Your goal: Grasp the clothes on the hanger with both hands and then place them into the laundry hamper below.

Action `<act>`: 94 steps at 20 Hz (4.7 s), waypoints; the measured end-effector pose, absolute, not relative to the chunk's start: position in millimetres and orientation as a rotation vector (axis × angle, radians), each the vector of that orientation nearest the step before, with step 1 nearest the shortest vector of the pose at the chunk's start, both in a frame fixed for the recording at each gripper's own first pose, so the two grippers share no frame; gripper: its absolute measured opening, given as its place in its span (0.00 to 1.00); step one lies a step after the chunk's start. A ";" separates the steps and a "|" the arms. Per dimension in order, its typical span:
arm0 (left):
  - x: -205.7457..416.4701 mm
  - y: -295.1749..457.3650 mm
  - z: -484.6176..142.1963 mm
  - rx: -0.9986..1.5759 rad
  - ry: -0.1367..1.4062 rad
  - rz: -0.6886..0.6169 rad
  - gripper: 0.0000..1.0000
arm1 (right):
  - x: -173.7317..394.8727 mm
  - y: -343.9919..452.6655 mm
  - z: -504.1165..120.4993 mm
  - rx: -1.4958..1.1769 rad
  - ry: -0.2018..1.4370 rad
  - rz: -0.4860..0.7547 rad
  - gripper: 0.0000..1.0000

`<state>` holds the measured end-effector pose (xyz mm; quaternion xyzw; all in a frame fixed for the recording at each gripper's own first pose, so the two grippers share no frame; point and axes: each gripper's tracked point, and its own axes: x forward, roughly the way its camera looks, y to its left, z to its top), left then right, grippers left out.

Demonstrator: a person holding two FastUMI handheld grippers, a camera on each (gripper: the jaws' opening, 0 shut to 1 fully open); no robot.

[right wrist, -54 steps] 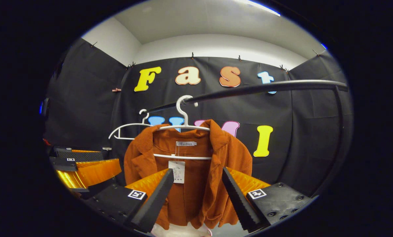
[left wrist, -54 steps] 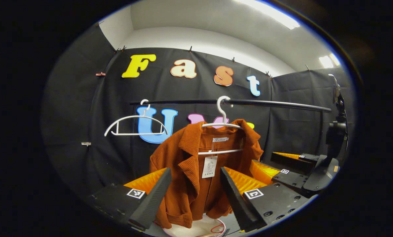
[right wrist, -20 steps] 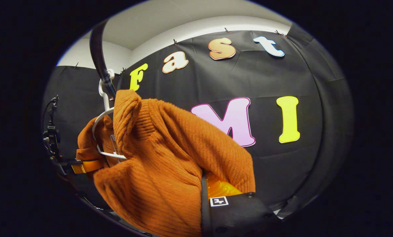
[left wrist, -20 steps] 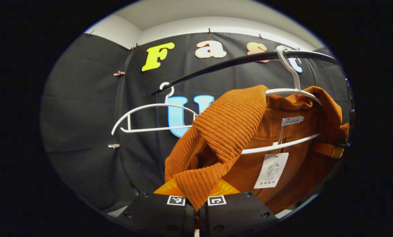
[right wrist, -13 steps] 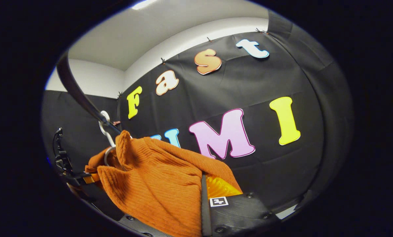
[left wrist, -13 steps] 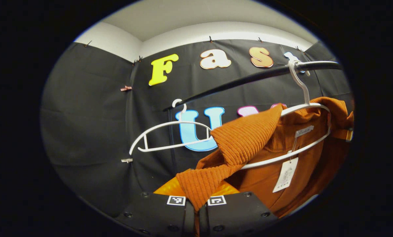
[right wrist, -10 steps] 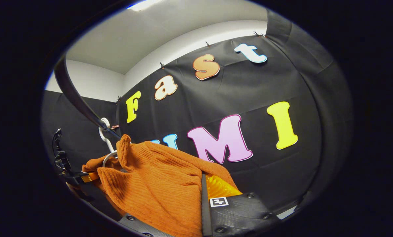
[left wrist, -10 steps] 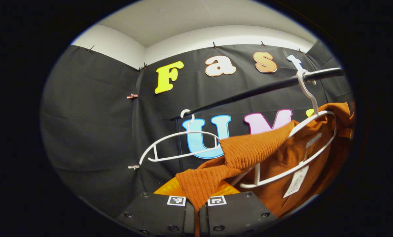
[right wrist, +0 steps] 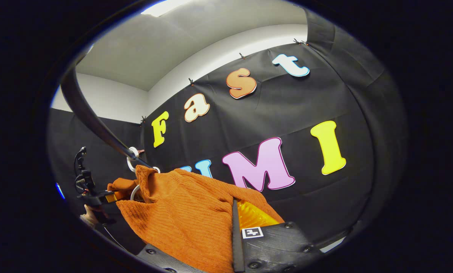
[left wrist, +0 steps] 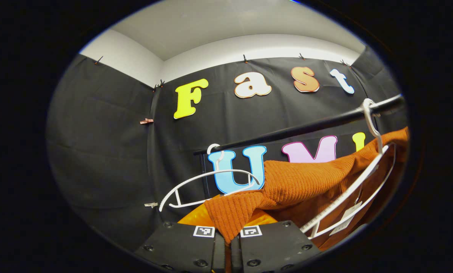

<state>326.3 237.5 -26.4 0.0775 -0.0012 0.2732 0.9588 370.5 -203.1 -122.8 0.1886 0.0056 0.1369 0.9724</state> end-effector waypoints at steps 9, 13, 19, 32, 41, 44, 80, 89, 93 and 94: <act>365.5 259.2 -79.2 0.093 0.113 0.446 0.08 | 376.9 -235.7 -91.2 0.407 -0.104 0.219 0.15; 358.3 257.4 -108.9 0.023 0.144 0.410 0.09 | 404.4 -241.9 -123.5 0.459 -0.001 0.161 0.15; 341.3 252.4 -154.2 0.019 0.218 0.395 0.09 | 422.7 -244.7 -185.0 0.479 0.127 0.092 0.15; 275.1 216.2 -233.1 -0.033 0.404 0.432 0.09 | 355.4 -196.4 -271.3 0.433 0.385 0.124 0.14; 259.2 159.5 -263.2 -0.090 0.482 0.357 0.09 | 316.9 -122.2 -295.9 0.456 0.517 0.260 0.15; 266.7 137.3 -266.7 -0.102 0.493 0.313 0.09 | 310.9 -98.5 -309.6 0.400 0.571 0.311 0.15; 238.5 65.4 -346.6 -0.109 0.779 0.155 0.97 | 231.6 -24.3 -409.3 0.091 0.950 0.427 0.99; 226.6 64.0 -323.8 -0.109 0.714 0.159 0.97 | 230.6 -12.7 -384.4 0.098 0.889 0.438 0.99; 207.7 67.0 -292.3 -0.103 0.642 0.166 0.97 | 214.2 -8.3 -358.5 0.101 0.837 0.416 0.99; 200.0 66.3 -282.9 -0.097 0.621 0.165 0.97 | 208.9 -6.8 -349.5 0.104 0.823 0.411 0.99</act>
